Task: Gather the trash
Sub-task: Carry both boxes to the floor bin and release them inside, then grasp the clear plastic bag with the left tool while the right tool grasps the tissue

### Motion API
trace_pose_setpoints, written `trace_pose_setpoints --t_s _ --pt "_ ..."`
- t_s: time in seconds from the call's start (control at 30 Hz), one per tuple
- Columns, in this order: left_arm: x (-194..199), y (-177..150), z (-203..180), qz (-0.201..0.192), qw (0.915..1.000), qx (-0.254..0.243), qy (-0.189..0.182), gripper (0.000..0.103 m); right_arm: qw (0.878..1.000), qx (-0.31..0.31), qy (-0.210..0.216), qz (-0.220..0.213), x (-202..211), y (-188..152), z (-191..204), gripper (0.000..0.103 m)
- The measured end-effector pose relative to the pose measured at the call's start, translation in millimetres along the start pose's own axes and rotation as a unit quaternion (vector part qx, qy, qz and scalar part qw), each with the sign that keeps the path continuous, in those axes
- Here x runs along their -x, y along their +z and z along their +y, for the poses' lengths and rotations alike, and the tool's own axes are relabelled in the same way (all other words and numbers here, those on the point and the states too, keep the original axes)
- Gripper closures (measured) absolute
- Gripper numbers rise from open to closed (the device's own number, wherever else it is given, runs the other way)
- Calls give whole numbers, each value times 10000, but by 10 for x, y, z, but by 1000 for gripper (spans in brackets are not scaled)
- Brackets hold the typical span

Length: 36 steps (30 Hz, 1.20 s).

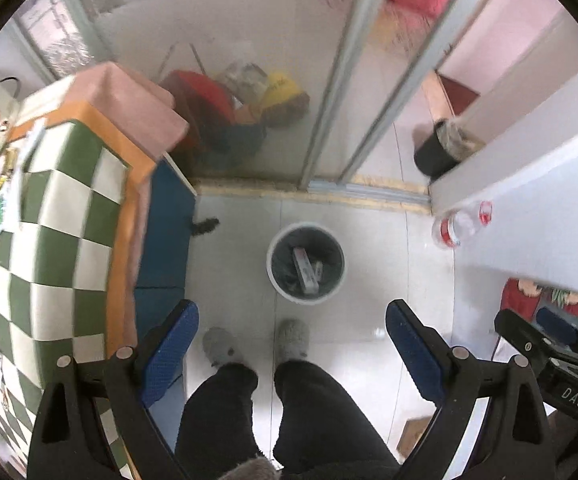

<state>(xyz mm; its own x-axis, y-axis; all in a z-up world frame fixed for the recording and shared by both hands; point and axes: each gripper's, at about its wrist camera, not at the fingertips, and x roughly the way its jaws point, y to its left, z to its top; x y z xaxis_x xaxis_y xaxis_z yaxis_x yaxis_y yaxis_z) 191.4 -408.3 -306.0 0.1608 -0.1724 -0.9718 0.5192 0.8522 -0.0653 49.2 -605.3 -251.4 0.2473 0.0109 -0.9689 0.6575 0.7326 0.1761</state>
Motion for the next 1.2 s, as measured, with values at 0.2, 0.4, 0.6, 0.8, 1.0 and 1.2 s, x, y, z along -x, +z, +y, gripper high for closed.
trace_pose_setpoints --t_s 0.2,0.4,0.6,0.8,1.0,1.2 --pt "516 164 874 -511 9961 684 242 7 9988 313 382 -51 157 215 736 0" --pt "983 -72 2325 -817 9784 1440 1239 7 9892 1149 886 182 120 303 2132 0" --pt "894 -975 4002 -17 9450 2737 1792 7 9678 2144 1151 645 -299 137 3764 0" --pt "435 -1990 5089 609 8772 4636 1092 8 9502 2834 1032 788 -792 -152 4977 0" --pt "116 -2277 5405 516 8471 5252 624 29 9504 2857 891 850 -1220 -106 5646 0" --pt "197 -2310 5408 288 8558 5028 1183 91 9557 2692 800 879 -1500 46 6013 0"
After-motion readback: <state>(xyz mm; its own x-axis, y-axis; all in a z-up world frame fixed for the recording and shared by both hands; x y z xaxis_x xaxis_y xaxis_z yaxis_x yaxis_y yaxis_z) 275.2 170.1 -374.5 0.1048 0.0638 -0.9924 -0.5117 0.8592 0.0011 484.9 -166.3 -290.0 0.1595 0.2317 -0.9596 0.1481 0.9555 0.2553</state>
